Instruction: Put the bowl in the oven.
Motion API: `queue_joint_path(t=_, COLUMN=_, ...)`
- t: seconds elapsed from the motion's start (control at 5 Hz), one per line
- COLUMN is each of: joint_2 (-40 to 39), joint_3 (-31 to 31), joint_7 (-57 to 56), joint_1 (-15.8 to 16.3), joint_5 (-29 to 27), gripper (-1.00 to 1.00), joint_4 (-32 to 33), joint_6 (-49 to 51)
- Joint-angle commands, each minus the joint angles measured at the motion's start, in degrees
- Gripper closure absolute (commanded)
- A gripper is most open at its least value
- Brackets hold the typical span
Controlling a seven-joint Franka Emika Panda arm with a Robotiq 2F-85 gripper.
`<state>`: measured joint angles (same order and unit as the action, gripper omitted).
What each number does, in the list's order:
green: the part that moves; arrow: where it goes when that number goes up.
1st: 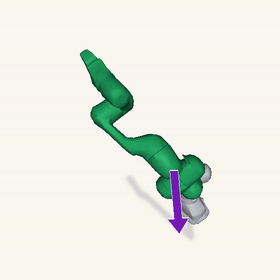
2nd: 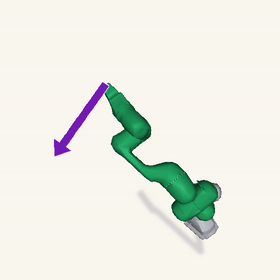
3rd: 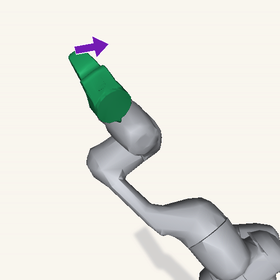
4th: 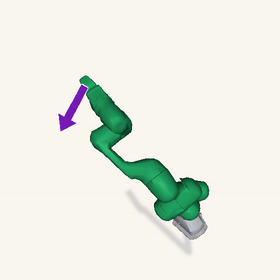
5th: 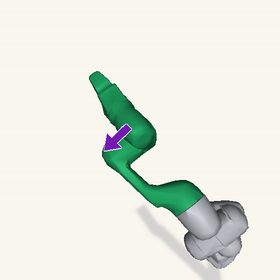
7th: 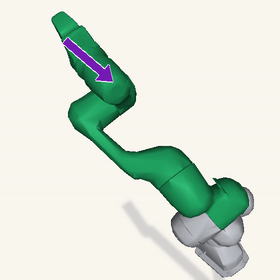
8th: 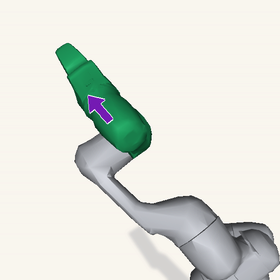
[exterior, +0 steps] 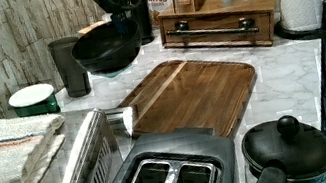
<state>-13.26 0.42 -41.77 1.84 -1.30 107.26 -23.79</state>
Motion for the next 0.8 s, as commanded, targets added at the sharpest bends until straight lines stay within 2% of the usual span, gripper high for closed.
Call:
queue_joint_path(t=0.2, joint_2=1.0, joint_3=5.5, joint_7=-10.8, joint_1=2.9, joint_5=-7.6, gripper=1.00, joint_4=-10.1, joint_6=-9.1)
queue_joint_path(t=0.4, joint_2=-4.0, joint_3=6.2, joint_7=-11.8, joint_1=5.0, joint_5=-3.0, gripper=1.00, joint_4=-15.3, joint_6=-7.6)
queue_joint_path(t=0.6, joint_2=-9.5, joint_3=7.7, joint_7=-12.6, joint_1=6.1, joint_5=-0.7, gripper=1.00, joint_4=-21.7, joint_6=-4.1)
queue_joint_path(t=0.8, joint_2=-12.9, joint_3=11.7, joint_7=-14.4, joint_1=4.8, joint_5=1.2, gripper=1.00, joint_4=-25.1, joint_6=-3.3)
